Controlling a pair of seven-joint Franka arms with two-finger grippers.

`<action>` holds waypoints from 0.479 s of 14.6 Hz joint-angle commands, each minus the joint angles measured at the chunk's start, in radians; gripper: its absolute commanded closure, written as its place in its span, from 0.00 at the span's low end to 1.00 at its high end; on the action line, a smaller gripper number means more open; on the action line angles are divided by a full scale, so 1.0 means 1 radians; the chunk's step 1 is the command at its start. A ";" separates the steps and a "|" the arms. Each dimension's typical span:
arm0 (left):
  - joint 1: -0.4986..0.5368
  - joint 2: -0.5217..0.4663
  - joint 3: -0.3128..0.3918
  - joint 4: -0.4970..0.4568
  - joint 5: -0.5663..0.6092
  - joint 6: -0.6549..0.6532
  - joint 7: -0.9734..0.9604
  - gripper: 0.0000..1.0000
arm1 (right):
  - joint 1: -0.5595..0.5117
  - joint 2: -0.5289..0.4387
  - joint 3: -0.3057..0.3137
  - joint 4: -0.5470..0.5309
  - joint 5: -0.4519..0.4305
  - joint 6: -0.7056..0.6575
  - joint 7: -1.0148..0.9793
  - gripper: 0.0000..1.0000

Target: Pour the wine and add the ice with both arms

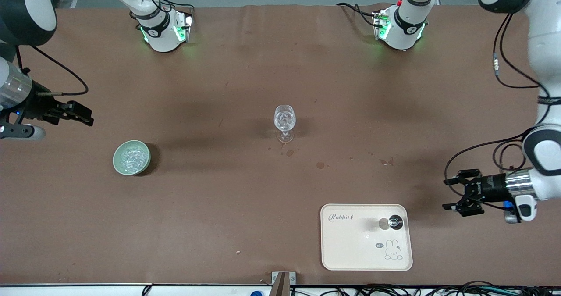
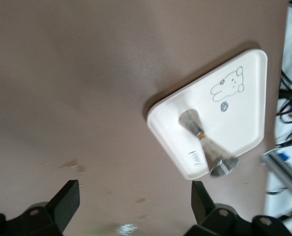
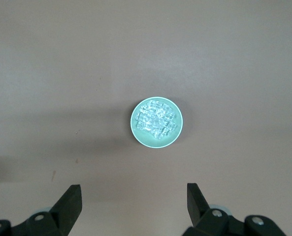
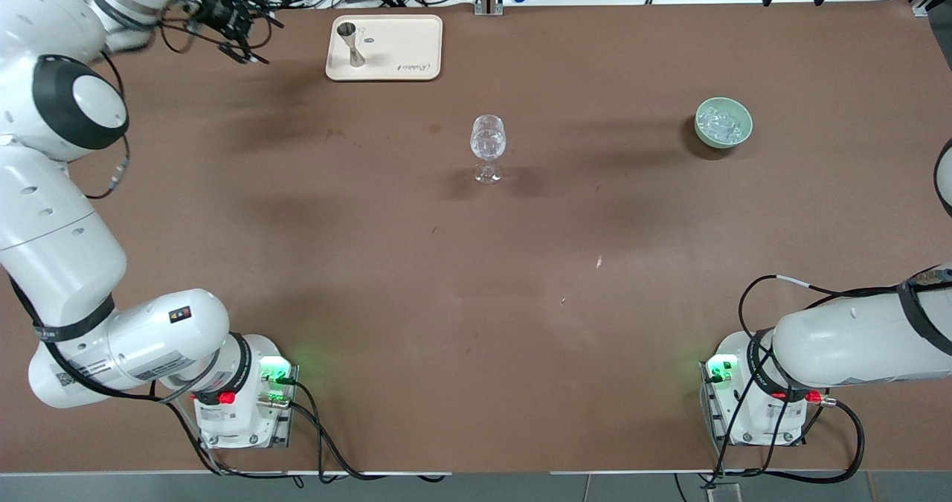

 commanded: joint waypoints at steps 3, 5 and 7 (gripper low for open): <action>-0.012 -0.217 -0.023 -0.059 0.248 -0.115 0.022 0.00 | -0.052 -0.027 -0.005 -0.025 -0.013 0.011 -0.099 0.05; -0.009 -0.266 -0.068 -0.056 0.343 -0.154 0.072 0.00 | -0.098 -0.015 -0.005 0.032 -0.002 0.015 -0.149 0.01; -0.011 -0.304 -0.100 -0.056 0.416 -0.178 0.077 0.00 | -0.117 0.000 -0.005 0.064 -0.001 0.012 -0.180 0.01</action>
